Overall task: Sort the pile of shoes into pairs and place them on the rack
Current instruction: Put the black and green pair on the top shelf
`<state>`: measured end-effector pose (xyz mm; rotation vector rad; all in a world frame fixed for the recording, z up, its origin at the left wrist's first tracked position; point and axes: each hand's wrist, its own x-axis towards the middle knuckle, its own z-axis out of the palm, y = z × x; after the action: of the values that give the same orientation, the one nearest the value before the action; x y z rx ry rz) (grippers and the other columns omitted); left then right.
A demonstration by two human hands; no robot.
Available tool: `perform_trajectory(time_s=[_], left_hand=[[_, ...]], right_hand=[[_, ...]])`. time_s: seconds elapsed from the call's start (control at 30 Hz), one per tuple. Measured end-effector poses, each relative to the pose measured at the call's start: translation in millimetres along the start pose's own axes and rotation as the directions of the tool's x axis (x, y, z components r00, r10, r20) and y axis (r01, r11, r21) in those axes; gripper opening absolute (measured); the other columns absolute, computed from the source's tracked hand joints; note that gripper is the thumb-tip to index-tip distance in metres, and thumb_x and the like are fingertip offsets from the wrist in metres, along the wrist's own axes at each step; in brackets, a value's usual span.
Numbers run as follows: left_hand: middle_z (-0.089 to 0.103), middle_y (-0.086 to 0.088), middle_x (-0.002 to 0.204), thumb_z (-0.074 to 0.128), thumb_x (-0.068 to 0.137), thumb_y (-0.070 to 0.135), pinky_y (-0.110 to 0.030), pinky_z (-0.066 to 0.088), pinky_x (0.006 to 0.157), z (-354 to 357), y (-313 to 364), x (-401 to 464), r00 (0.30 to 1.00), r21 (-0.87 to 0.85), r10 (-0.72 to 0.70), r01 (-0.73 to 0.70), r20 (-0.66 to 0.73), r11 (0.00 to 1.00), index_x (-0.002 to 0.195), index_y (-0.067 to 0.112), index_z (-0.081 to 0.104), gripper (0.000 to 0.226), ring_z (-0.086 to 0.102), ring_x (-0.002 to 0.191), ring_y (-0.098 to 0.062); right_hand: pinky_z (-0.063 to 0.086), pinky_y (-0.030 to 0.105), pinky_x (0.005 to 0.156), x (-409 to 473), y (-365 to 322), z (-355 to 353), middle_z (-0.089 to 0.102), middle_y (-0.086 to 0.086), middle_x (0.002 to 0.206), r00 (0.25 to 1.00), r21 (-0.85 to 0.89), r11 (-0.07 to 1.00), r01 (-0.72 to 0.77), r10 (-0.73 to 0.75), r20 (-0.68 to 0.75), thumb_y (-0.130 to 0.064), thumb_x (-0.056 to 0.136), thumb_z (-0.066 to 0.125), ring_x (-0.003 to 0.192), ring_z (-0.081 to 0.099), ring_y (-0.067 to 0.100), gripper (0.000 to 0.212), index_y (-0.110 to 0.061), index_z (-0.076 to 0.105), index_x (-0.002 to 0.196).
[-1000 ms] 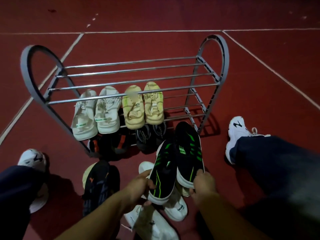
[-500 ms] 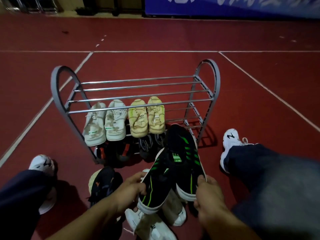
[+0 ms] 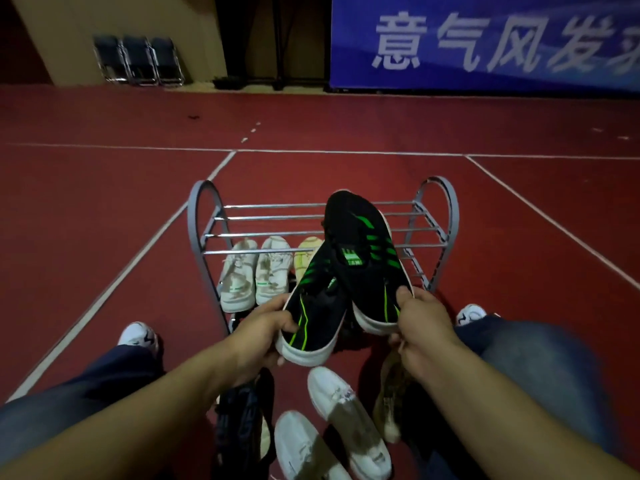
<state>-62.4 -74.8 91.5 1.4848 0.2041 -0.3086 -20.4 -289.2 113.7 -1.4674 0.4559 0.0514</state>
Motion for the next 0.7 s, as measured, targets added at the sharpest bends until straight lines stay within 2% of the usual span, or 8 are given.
perform_trajectory(time_s=[0.13,0.2,0.3,0.37,0.47,0.57,0.63,0.7], left_hand=[[0.05,-0.001,0.056,0.045,0.073,0.005,-0.021,0.032,0.041,-23.6,22.8,12.9,0.992,-0.081,0.06,-0.069,-0.108,0.994,0.108,0.016,0.064,0.041,0.043,0.044,-0.015],[0.051,0.004,0.053,0.041,0.079,0.004,-0.019,0.031,0.041,-40.6,32.4,26.1,0.982,-0.117,0.052,-0.074,-0.184,0.99,0.1,0.018,0.064,0.034,0.043,0.044,-0.011],[0.047,0.007,0.05,0.047,0.07,0.013,-0.018,0.028,0.043,-70.0,48.3,50.7,0.968,-0.207,-0.01,-0.044,-0.251,0.977,0.08,0.021,0.057,0.017,0.039,0.042,-0.01],[0.04,0.004,0.05,0.047,0.072,0.012,-0.017,0.025,0.04,-93.6,53.8,68.2,0.956,-0.27,-0.044,-0.037,-0.29,0.962,0.072,0.02,0.049,0.008,0.034,0.037,-0.01],[0.033,0.001,0.057,0.049,0.082,0.011,-0.017,0.027,0.037,-122.9,52.2,89.2,0.927,-0.349,-0.104,-0.031,-0.361,0.937,0.077,0.016,0.047,0.008,0.031,0.038,-0.011],[0.046,-0.004,0.055,0.059,0.092,0.022,-0.019,0.035,0.04,-132.5,38.0,103.8,0.875,-0.508,-0.244,-0.003,-0.419,0.861,0.092,0.01,0.057,0.011,0.037,0.042,-0.013],[0.054,-0.008,0.069,0.063,0.092,0.031,-0.019,0.041,0.043,-126.8,30.7,107.5,0.876,-0.548,-0.303,0.054,-0.375,0.835,0.102,0.011,0.062,0.023,0.046,0.051,-0.014],[0.055,-0.009,0.083,0.066,0.091,0.033,-0.018,0.049,0.052,-123.1,27.9,111.3,0.877,-0.574,-0.308,0.046,-0.369,0.818,0.102,0.009,0.064,0.027,0.051,0.063,-0.015]], right_hand=[[0.036,0.027,0.049,14.8,-26.4,48.3,0.062,0.008,0.107,0.997,0.046,0.999,-0.02,0.017,0.07,-0.027,0.102,0.044,0.066,0.048,0.021,0.025,-0.017,0.056,0.122],[0.037,0.028,0.052,26.8,-36.7,79.5,0.059,0.007,0.11,0.992,0.088,0.993,-0.073,0.063,0.105,-0.026,0.103,0.043,0.069,0.049,0.02,0.026,-0.016,0.054,0.124],[0.038,0.03,0.053,50.3,-47.9,128.7,0.054,0.005,0.1,0.981,0.12,0.982,-0.144,0.126,0.148,-0.025,0.102,0.045,0.069,0.046,0.02,0.028,-0.014,0.051,0.127],[0.039,0.029,0.051,69.4,-48.1,160.5,0.051,0.007,0.098,0.976,0.111,0.98,-0.163,0.144,0.163,-0.025,0.102,0.046,0.067,0.046,0.021,0.029,-0.009,0.05,0.125],[0.039,0.026,0.048,92.2,-42.6,195.2,0.052,0.007,0.093,0.974,0.093,0.978,-0.184,0.169,0.153,-0.026,0.101,0.047,0.066,0.046,0.021,0.025,-0.01,0.051,0.119],[0.039,0.027,0.048,108.7,-30.4,216.6,0.048,0.007,0.086,0.973,0.051,0.978,-0.202,0.195,0.123,-0.026,0.101,0.045,0.064,0.044,0.02,0.016,-0.011,0.049,0.106],[0.039,0.027,0.049,115.9,-18.6,223.1,0.049,0.008,0.082,0.978,0.006,0.981,-0.195,0.194,0.082,-0.025,0.101,0.046,0.059,0.043,0.02,0.022,-0.006,0.051,0.109],[0.041,0.029,0.05,120.9,-8.8,228.8,0.052,0.009,0.083,0.982,-0.027,0.983,-0.18,0.181,0.05,-0.026,0.101,0.048,0.055,0.045,0.021,0.036,0.0,0.051,0.124]])
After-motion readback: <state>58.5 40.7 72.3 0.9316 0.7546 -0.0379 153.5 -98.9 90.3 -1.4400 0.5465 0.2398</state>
